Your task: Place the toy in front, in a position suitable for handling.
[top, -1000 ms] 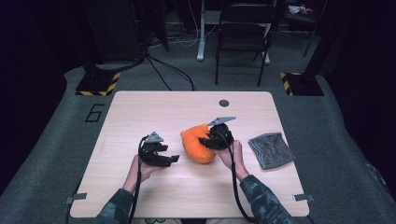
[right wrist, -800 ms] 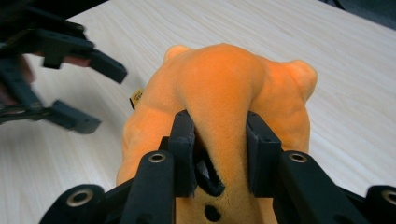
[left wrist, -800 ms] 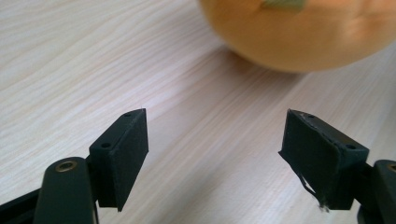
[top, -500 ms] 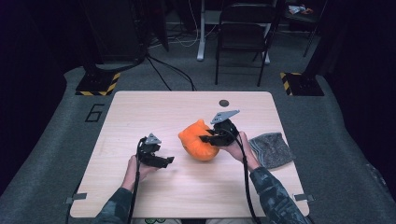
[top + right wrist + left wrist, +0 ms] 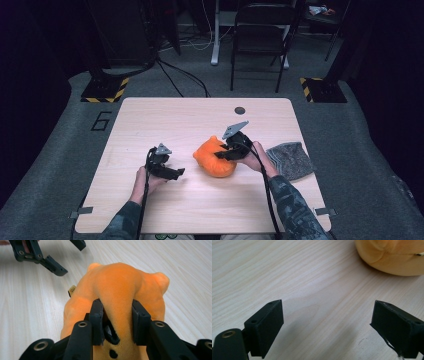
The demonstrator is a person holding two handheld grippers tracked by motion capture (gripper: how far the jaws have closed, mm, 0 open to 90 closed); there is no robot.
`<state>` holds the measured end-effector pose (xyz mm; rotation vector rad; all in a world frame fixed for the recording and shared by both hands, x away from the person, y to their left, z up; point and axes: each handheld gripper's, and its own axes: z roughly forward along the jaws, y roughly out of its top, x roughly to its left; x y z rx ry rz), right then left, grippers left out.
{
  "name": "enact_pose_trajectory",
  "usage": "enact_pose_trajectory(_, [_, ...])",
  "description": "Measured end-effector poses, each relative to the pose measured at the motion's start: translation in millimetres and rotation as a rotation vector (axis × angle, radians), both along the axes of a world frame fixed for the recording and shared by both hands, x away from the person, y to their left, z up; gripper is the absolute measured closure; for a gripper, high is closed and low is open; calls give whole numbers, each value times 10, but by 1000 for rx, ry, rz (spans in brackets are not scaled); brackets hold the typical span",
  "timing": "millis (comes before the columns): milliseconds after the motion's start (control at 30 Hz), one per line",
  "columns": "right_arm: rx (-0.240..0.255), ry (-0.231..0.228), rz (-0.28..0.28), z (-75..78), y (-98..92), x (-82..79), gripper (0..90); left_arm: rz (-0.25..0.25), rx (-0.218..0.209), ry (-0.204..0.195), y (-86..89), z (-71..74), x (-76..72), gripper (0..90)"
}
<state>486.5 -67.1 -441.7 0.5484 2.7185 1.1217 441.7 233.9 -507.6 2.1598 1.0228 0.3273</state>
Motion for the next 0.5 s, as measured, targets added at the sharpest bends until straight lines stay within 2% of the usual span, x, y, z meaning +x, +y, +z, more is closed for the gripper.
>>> enact_pose_trajectory(67, [-2,-3,-5,-4,1,6,661,-3,4,3,-3,-1,-2,111])
enact_pose_trajectory(100, [-15,-3,-16,-6,7,0,616,-6,7,3,-5,-2,-1,111])
enact_pose_trajectory(133, [-15,-3,-16,-6,7,0,616,-7,8,7,-6,-3,0,111])
enact_pose_trajectory(167, [-18,-4,-16,-1,4,0,568,-2,4,9,-11,-9,2,112])
enact_pose_trajectory(200, [-9,3,-21,21,-15,7,421,-5,11,13,-14,-15,6,116])
enact_pose_trajectory(233, [-9,3,-21,21,-15,7,421,-5,11,13,-14,-15,6,116])
enact_pose_trajectory(267, [40,21,-50,67,-60,-17,298,-3,14,22,-23,-24,8,117])
enact_pose_trajectory(333, [73,36,-103,126,-87,-70,180,-11,28,24,-23,-28,16,118])
enact_pose_trajectory(367, [72,46,-154,155,-92,-97,152,-11,28,24,-23,-28,16,119])
enact_pose_trajectory(433, [117,93,-303,198,-122,-156,147,-2,29,30,-35,-39,19,120])
enact_pose_trajectory(467, [109,105,-397,200,-132,-174,132,-3,29,31,-38,-42,20,120])
enact_pose_trajectory(500, [109,105,-397,200,-132,-174,132,-3,29,31,-38,-42,20,120])
